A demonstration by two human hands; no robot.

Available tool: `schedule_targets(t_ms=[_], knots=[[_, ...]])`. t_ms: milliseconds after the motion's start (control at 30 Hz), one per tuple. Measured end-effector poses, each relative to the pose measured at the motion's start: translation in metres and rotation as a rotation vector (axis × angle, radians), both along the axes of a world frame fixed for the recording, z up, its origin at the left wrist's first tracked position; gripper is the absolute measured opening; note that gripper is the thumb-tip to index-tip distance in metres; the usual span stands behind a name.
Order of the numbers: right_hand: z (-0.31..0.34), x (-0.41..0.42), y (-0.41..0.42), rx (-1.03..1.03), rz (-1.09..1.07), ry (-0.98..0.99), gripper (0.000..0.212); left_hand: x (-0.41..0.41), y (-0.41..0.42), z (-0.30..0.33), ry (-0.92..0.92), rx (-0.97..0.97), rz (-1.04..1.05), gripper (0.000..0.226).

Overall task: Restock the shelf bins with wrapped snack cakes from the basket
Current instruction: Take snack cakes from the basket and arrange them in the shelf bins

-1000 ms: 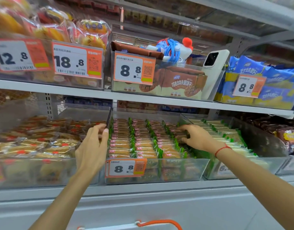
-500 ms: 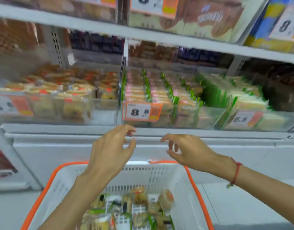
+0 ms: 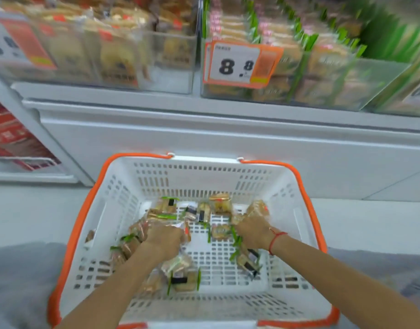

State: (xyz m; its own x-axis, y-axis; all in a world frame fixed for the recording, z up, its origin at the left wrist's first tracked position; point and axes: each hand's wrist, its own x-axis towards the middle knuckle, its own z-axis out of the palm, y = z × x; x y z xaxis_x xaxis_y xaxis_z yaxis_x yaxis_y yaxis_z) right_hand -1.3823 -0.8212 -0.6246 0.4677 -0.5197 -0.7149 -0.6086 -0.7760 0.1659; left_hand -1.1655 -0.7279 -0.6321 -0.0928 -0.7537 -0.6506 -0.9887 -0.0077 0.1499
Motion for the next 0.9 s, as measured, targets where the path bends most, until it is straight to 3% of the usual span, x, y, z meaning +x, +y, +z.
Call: schedule_targets(t_ms=[100, 200, 300, 400, 433, 500, 533, 633, 700, 767, 867, 900], knots=[[-0.026, -0.016, 0.006, -0.066, -0.018, -0.065, 0.016, 0.003, 0.021, -0.027, 0.081, 0.095, -0.032, 0.052], [-0.044, -0.034, 0.011, 0.028, -0.253, -0.16, 0.058, 0.009, 0.038, -0.038, 0.046, 0.093, -0.104, 0.067], [-0.067, -0.041, 0.02, 0.129, -0.425, -0.218, 0.066, 0.011, 0.044, -0.043, 0.047, 0.05, -0.067, 0.066], [-0.074, -0.034, 0.031, 0.098, -0.478, -0.147, 0.075, 0.007, 0.043, -0.051, 0.058, 0.016, 0.023, 0.061], [-0.075, -0.031, 0.033, 0.101, -0.489, -0.139, 0.068, 0.005, 0.043, -0.055, 0.073, 0.028, 0.062, 0.062], [-0.071, -0.024, 0.036, 0.119, -0.465, -0.14, 0.023, 0.004, 0.041, -0.058, 0.106, 0.06, 0.127, 0.06], [-0.073, -0.023, 0.037, 0.126, -0.476, -0.156, 0.012, 0.004, 0.04, -0.058, 0.116, 0.082, 0.147, 0.056], [-0.071, -0.023, 0.033, 0.223, -0.586, -0.239, 0.028, 0.003, 0.035, -0.054, 0.164, 0.157, 0.2, 0.047], [-0.057, -0.015, 0.024, 0.459, -0.657, -0.267, 0.037, 0.0, 0.026, -0.046, 0.226, 0.201, 0.249, 0.044], [-0.033, -0.005, 0.012, 0.624, -0.686, -0.236, 0.022, -0.004, 0.011, -0.033, 0.356, 0.196, 0.324, 0.045], [0.005, 0.009, -0.004, 0.693, -0.736, -0.334, 0.019, -0.013, -0.015, 0.006, 0.63, 0.136, 0.469, 0.045], [0.02, 0.013, -0.01, 0.704, -0.759, -0.39, 0.008, -0.015, -0.025, 0.021, 0.702, 0.116, 0.491, 0.044]])
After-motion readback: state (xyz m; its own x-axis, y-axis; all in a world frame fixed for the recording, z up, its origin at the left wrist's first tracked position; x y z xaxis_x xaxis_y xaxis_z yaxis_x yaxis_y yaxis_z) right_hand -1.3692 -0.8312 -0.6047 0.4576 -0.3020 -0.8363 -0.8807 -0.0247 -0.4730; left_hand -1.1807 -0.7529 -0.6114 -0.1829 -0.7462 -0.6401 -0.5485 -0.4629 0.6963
